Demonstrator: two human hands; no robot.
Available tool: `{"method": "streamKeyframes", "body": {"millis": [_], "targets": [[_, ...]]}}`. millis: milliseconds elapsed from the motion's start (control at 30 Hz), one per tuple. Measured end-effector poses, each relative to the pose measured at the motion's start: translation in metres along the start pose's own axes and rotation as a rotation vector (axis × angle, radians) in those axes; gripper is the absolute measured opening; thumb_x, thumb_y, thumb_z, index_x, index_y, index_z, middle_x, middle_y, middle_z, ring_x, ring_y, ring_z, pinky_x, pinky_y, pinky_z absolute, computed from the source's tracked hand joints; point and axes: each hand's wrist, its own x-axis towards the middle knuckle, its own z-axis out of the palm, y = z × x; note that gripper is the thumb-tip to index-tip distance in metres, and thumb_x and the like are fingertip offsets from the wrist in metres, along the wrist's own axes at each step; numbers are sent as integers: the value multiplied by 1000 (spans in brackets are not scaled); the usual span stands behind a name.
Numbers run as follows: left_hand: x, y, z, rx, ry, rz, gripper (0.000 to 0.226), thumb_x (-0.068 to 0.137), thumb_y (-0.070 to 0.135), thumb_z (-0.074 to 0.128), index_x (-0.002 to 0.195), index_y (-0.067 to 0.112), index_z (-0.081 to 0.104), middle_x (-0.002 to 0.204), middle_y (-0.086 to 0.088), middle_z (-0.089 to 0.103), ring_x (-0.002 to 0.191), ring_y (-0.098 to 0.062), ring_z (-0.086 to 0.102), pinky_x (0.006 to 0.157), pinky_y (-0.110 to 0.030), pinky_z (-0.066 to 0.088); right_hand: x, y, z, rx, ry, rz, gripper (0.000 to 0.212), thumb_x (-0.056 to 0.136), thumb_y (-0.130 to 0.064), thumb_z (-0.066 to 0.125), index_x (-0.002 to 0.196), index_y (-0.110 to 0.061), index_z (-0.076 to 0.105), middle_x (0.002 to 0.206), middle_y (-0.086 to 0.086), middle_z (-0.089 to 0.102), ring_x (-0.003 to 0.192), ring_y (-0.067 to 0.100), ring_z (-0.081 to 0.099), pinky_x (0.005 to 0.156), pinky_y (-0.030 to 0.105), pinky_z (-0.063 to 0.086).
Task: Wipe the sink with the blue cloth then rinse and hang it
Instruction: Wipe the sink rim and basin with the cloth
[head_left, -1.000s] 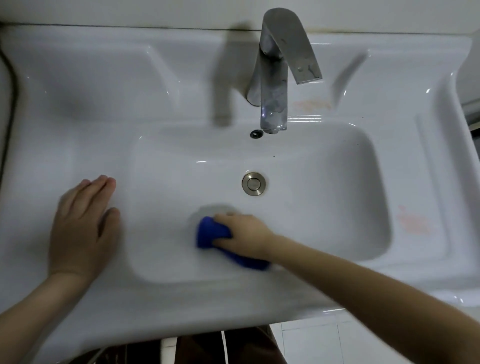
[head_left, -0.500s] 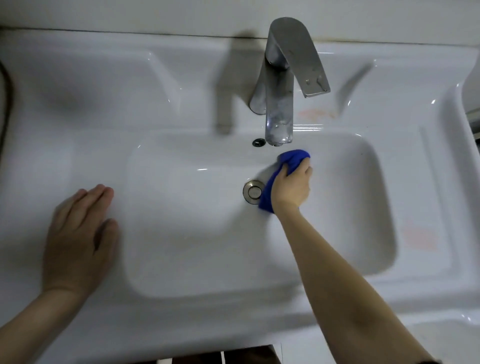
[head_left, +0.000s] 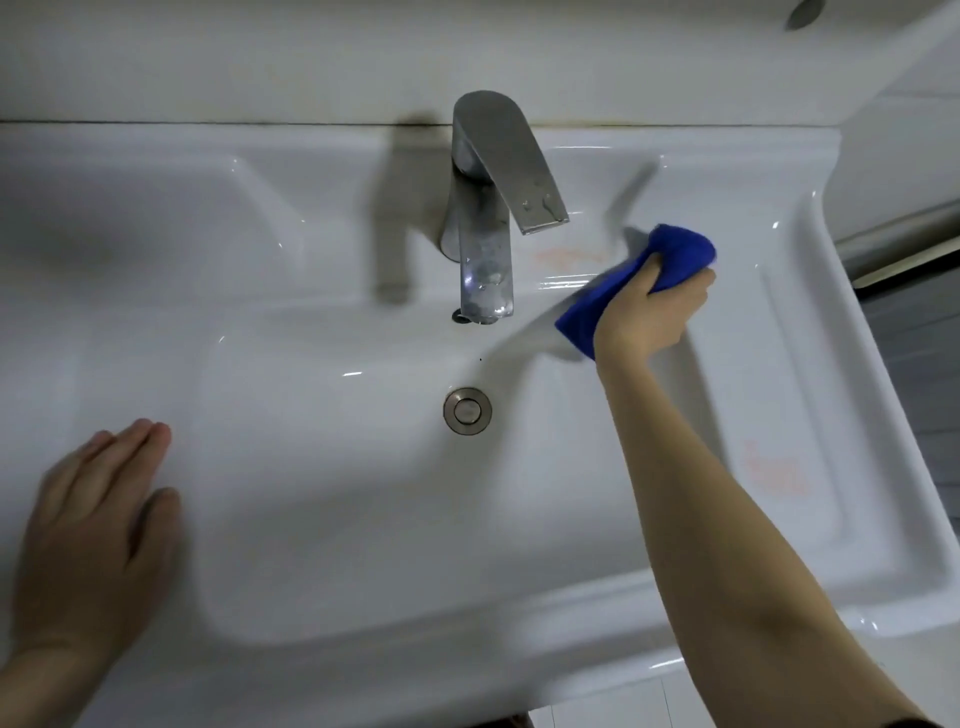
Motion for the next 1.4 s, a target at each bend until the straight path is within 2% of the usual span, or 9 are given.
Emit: {"method": "streamKeyframes", "body": {"millis": [133, 267, 433, 500, 633, 800, 933, 1200, 1400], "targets": [[1, -4, 1, 10, -13, 6, 61, 94, 36, 27, 147, 7, 39, 156, -11, 35, 141, -38, 33, 117, -55, 24, -29, 1, 5, 7, -129, -21, 26, 99, -28, 48, 121, -13, 48, 114, -1, 57, 89, 14, 55, 75, 21, 39], [0, -1, -1, -9, 3, 46, 62, 94, 35, 28, 147, 5, 39, 156, -11, 34, 142, -36, 31, 118, -55, 24, -77, 28, -5, 97, -484, 58, 11, 97, -24, 52, 107, -22, 47, 91, -7, 61, 75, 6, 58, 70, 15, 47], [4, 4, 2, 6, 55, 17, 56, 94, 31, 31, 142, 6, 46, 150, -16, 43, 138, -38, 36, 117, -52, 26, -93, 53, -52, -94, -815, 77, 24, 93, -31, 62, 89, -12, 49, 74, -4, 55, 62, 10, 50, 61, 26, 48], [3, 9, -1, 27, 70, 31, 54, 94, 28, 33, 140, 4, 49, 146, -18, 47, 136, -40, 38, 117, -49, 26, -91, 52, -78, -257, -1024, -47, 27, 88, -35, 66, 83, -13, 51, 70, -6, 56, 59, 8, 50, 59, 23, 45], [0, 20, -10, 20, 109, 32, 50, 94, 22, 38, 139, 3, 50, 144, -19, 49, 134, -40, 38, 116, -44, 26, -104, 53, -112, -929, -1393, -427, 32, 81, -48, 69, 89, -18, 62, 80, -3, 59, 76, 20, 52, 66, 33, 40], [-3, 17, -10, 34, 139, 46, 49, 95, 22, 38, 140, 5, 50, 144, -18, 49, 134, -39, 38, 117, -40, 25, -165, 38, -111, -1013, -1443, -444, 40, 81, -59, 63, 67, -26, 45, 76, -5, 54, 79, 23, 54, 67, 32, 39], [-4, 14, -9, 59, 129, 53, 49, 96, 24, 37, 141, 5, 48, 146, -17, 48, 137, -38, 36, 119, -34, 18, -211, 26, -112, -946, -1546, -510, 39, 83, -58, 61, 74, -21, 55, 79, 1, 62, 79, 25, 59, 68, 32, 45], [-8, 22, -13, 54, 72, 14, 51, 98, 26, 33, 145, 6, 42, 151, -14, 43, 140, -35, 30, 120, -42, 21, -58, 44, -177, -1375, -1024, -336, 33, 86, -53, 57, 100, -24, 64, 106, 4, 67, 90, 28, 57, 70, 32, 40], [-8, 19, -16, 72, 38, 10, 52, 99, 26, 31, 146, 8, 40, 152, -12, 41, 141, -34, 30, 121, -42, 20, -169, 40, -128, -1179, -1226, -371, 39, 82, -57, 59, 99, -22, 65, 90, -2, 59, 83, 24, 53, 71, 30, 38]]}}
